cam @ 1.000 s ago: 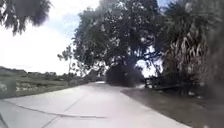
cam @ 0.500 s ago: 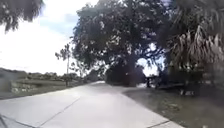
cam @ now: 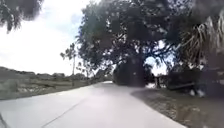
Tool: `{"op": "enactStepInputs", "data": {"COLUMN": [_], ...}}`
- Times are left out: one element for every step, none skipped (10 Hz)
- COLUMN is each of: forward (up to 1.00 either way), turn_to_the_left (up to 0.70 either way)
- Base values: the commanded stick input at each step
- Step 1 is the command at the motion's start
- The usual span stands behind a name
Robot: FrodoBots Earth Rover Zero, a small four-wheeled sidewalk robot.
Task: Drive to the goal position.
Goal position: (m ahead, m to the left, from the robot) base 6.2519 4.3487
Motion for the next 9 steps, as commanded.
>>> {"op": "enactStepInputs", "data": {"forward": [1.00, 1.00, 1.00, 1.00, 1.00, 1.00, 1.00, 1.00, 1.00], "turn_to_the_left": [0.00, 0.00, 0.00, 0.00, 0.00, 0.00, 0.00, 0.00, 0.00]}}
